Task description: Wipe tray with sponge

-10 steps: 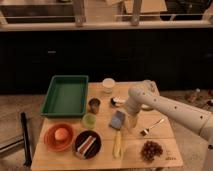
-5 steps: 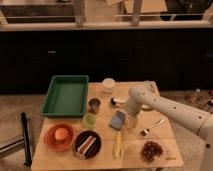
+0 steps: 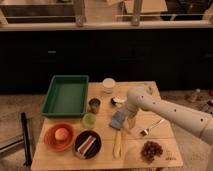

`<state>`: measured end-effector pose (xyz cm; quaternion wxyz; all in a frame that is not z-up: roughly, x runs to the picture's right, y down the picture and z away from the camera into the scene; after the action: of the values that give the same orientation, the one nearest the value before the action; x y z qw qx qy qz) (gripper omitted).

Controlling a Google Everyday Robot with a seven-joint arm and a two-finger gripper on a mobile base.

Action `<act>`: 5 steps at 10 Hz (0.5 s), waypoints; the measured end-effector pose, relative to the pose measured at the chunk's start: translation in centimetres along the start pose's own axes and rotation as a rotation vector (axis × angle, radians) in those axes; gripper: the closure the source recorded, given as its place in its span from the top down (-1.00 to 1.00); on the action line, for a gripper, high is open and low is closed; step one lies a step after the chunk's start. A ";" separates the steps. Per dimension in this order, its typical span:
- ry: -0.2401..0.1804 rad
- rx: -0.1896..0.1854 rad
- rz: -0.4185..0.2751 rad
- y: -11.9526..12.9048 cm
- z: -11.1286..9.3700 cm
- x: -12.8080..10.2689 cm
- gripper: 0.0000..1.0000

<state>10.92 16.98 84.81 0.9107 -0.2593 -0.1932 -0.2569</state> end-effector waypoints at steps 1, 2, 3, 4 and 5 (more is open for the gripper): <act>0.003 -0.002 -0.036 0.0 0.1 -0.4 0.60; 0.005 -0.005 -0.067 -0.1 0.2 -0.8 0.60; 0.007 -0.012 -0.093 -0.2 0.3 -1.1 0.60; 0.010 -0.024 -0.122 -0.2 0.5 -1.3 0.60; 0.012 -0.035 -0.151 -0.4 0.9 -1.6 0.60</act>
<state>9.18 17.76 84.85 0.8853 -0.2583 -0.2023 -0.3296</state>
